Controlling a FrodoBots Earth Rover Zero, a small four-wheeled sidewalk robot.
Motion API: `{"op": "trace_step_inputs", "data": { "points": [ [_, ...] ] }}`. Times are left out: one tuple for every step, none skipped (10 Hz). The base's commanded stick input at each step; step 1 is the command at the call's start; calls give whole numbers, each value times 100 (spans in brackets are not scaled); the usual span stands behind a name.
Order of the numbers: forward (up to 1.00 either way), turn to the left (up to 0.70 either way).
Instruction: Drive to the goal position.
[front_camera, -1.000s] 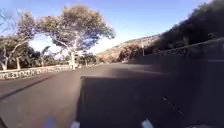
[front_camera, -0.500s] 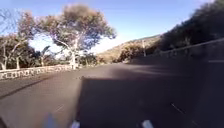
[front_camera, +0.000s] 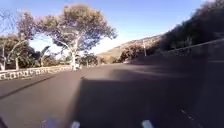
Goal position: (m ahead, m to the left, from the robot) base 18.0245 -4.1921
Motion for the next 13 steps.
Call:
{"op": "trace_step_inputs", "data": {
  "points": [
    [50, 0],
    [50, 0],
    [50, 0],
    [50, 0],
    [50, 0],
    [50, 0],
    [50, 0],
    [50, 0],
    [50, 0],
    [50, 0],
    [50, 0],
    [50, 0],
    [50, 0]
  ]
}}
